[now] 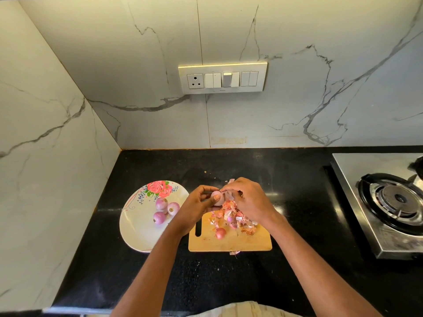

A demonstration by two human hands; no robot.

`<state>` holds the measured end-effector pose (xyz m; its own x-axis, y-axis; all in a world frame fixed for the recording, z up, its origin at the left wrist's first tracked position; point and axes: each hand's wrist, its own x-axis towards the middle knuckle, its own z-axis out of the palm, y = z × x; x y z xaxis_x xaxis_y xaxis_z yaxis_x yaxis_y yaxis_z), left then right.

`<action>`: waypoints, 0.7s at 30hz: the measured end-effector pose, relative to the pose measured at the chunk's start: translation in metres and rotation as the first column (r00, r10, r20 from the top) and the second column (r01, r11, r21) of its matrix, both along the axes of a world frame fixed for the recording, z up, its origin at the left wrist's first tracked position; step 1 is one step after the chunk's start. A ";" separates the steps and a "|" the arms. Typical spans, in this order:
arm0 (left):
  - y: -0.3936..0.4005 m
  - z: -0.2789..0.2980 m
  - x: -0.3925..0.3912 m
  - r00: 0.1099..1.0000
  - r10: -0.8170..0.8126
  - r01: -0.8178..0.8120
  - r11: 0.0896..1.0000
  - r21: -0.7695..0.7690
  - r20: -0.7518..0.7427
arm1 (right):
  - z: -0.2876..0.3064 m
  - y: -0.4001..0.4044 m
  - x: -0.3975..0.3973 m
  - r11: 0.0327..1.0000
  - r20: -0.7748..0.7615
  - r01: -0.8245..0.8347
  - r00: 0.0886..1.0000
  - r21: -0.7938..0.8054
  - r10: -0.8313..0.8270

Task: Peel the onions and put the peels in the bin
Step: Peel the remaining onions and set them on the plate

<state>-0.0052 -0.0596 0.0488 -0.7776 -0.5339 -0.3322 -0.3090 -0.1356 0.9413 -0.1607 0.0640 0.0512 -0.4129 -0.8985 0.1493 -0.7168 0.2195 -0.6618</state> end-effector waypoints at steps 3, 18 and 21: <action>-0.002 -0.003 0.007 0.999 0.047 -0.046 0.997 0.069 -0.014 | -0.002 0.004 -0.009 0.997 0.002 0.078 0.997 -0.009 -0.078; 0.003 -0.005 -0.005 0.972 0.234 -0.222 0.950 0.218 -0.028 | -0.022 0.006 0.004 0.995 0.151 0.079 0.985 0.066 -0.088; 0.003 -0.006 -0.006 0.963 0.267 -0.250 0.937 0.245 -0.040 | -0.008 0.001 0.010 0.996 0.264 0.073 0.963 -0.046 -0.058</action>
